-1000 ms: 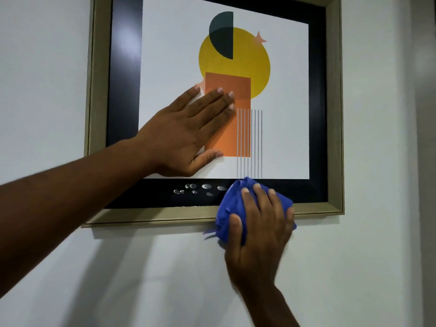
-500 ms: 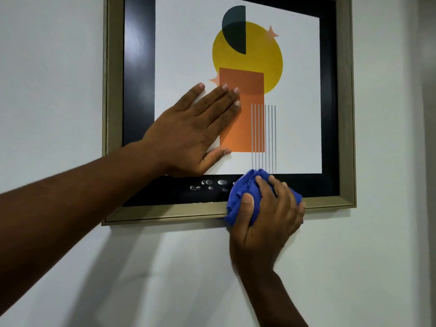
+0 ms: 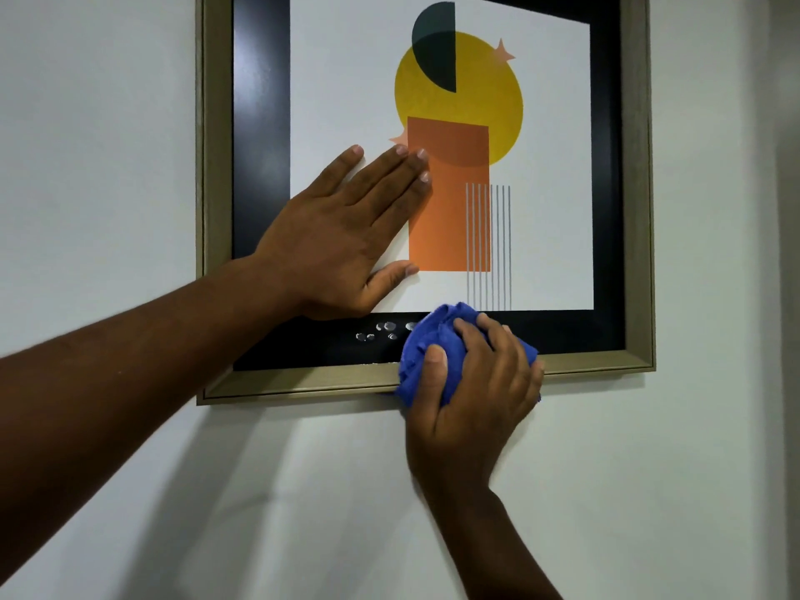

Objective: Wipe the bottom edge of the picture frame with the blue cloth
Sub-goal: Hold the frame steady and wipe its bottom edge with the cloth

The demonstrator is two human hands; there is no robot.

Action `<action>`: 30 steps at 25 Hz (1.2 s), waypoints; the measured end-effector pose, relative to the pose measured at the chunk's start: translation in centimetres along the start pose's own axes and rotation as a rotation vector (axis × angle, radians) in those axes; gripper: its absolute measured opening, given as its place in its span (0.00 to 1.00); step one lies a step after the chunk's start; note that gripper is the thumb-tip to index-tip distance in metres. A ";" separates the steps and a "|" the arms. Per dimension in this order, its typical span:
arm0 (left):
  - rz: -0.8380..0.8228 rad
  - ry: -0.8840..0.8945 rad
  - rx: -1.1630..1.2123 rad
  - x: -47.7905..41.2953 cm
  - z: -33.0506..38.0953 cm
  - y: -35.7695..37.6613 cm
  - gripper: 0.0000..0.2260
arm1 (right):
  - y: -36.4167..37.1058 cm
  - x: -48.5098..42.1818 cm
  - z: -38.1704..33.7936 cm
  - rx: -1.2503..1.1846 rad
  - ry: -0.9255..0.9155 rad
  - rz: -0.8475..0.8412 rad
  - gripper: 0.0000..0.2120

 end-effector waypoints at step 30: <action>0.003 0.001 0.067 0.0 -1.8 -0.1 0.29 | 2.4 3.9 -6.8 -0.031 0.079 -0.032 0.13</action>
Point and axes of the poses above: each hand's wrist, its own x-axis away from the middle knuckle, its own y-axis out of the palm, z = x × y, the point moved 7 cm from there along -x, towards the middle knuckle, and after that the axes turned 11 degrees about y, right-handed, at the moved point
